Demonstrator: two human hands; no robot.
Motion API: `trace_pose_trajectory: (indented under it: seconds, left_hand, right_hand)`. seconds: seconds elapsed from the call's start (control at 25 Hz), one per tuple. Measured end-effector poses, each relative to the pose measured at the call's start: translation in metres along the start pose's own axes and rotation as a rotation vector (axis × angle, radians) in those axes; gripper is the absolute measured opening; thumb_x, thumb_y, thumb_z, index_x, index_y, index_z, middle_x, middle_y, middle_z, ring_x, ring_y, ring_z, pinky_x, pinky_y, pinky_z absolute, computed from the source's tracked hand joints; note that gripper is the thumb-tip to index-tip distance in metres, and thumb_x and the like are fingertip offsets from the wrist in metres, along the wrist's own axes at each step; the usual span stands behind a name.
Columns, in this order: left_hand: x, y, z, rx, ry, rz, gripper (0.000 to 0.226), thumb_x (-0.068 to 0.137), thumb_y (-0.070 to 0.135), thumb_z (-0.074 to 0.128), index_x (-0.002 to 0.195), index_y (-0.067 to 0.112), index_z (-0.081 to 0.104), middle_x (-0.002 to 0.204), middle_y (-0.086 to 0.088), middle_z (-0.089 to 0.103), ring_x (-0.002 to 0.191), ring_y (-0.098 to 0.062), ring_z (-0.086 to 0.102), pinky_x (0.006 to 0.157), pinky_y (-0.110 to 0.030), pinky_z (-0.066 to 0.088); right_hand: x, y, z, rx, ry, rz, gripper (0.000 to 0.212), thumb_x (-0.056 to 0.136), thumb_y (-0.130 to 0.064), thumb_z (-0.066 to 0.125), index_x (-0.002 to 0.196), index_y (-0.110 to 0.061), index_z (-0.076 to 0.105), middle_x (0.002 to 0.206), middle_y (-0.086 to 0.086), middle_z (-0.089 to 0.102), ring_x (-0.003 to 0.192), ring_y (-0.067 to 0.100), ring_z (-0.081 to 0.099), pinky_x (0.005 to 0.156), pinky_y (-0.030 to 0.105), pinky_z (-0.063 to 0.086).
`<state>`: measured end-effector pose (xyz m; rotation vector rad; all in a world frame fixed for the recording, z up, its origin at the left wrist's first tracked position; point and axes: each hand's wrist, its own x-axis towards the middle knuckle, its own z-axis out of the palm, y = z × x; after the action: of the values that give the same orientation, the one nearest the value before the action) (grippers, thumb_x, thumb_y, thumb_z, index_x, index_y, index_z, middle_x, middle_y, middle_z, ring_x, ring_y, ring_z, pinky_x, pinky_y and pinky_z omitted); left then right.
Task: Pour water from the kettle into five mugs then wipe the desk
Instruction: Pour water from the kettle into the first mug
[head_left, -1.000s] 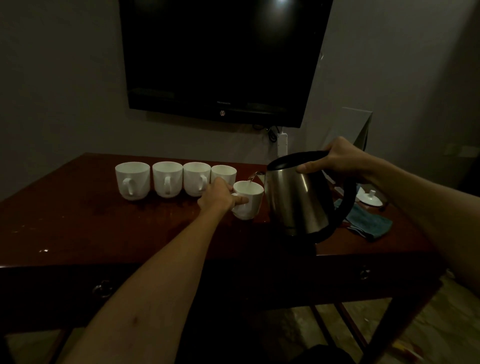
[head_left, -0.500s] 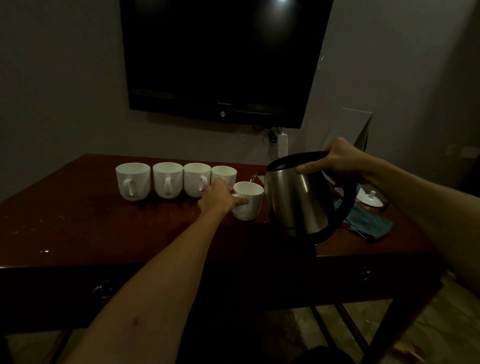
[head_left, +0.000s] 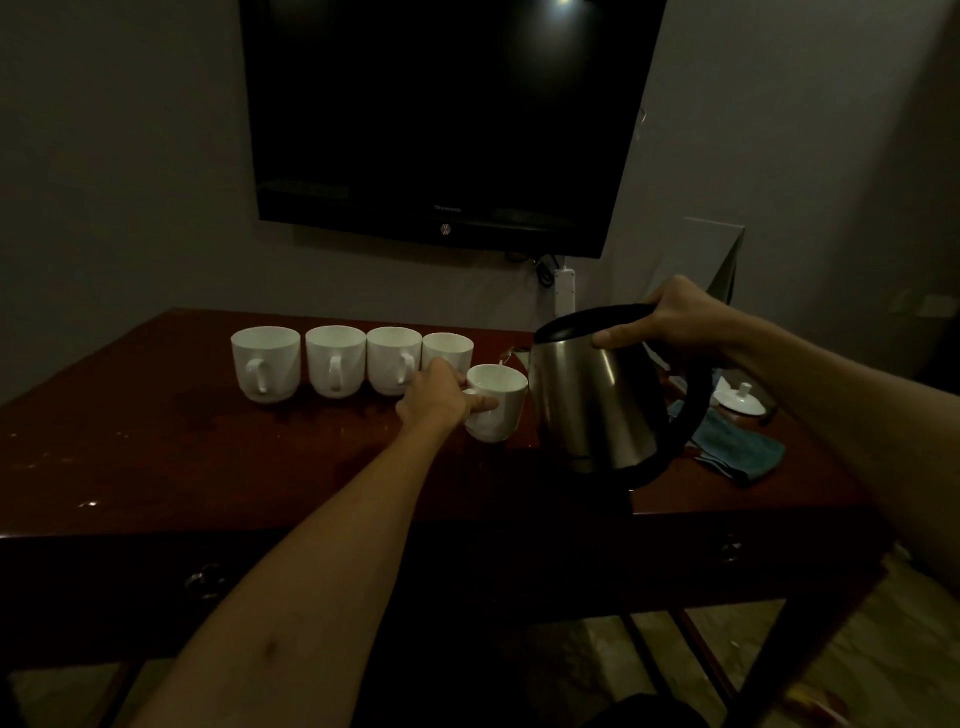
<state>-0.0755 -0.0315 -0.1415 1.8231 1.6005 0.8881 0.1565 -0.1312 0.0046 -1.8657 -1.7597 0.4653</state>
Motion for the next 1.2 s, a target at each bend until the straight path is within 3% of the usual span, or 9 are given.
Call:
trace_pose_trajectory:
  seconds: [0.56,0.8,1.04,1.2]
  left_hand:
    - [-0.0039,0.0021,-0.0027,-0.008,-0.009,-0.005,0.049,0.078,0.041,0.080,0.118,0.017,0.068,0.113,-0.005,0.067,0.105,-0.020,0.056,0.074,-0.037,0.037]
    - [-0.0053,0.0033,-0.0034,0.001,0.001,-0.008,0.047,0.077,0.042,0.081,0.116,0.018,0.069,0.107,-0.002,0.065,0.112,-0.023,0.057,0.077,-0.038,0.037]
    - [-0.0052,0.0028,-0.0028,-0.006,0.009,-0.016,0.046,0.077,0.042,0.081,0.113,0.017,0.069,0.105,-0.002,0.065,0.106,-0.021,0.057,0.075,-0.038,0.037]
    - [-0.0034,0.0026,-0.0026,-0.009,-0.005,-0.015,0.049,0.077,0.043,0.081,0.117,0.018,0.068,0.110,-0.003,0.066,0.106,-0.021,0.056,0.075,-0.038,0.036]
  right_hand:
    - [0.0000,-0.0015,0.0005,-0.005,-0.012,-0.014,0.067,0.055,-0.048,0.082,0.087,0.009,0.069,0.064,0.011,0.060,0.048,0.018,0.052,0.043,0.024,0.043]
    - [0.0004,-0.0038,0.0005,0.000,-0.017,-0.002,0.056,0.060,-0.044,0.082,0.083,0.005,0.069,0.058,0.007,0.058,0.046,0.017,0.052,0.041,0.023,0.042]
    - [0.0051,-0.0032,0.0002,-0.003,-0.010,0.012,0.038,0.070,-0.036,0.083,0.072,-0.003,0.066,0.043,-0.004,0.056,0.042,0.011,0.052,0.039,0.019,0.041]
    - [0.0067,-0.0015,0.0000,-0.014,-0.008,0.014,0.042,0.071,-0.038,0.082,0.081,0.001,0.069,0.054,-0.002,0.061,0.047,0.011,0.056,0.043,0.020,0.042]
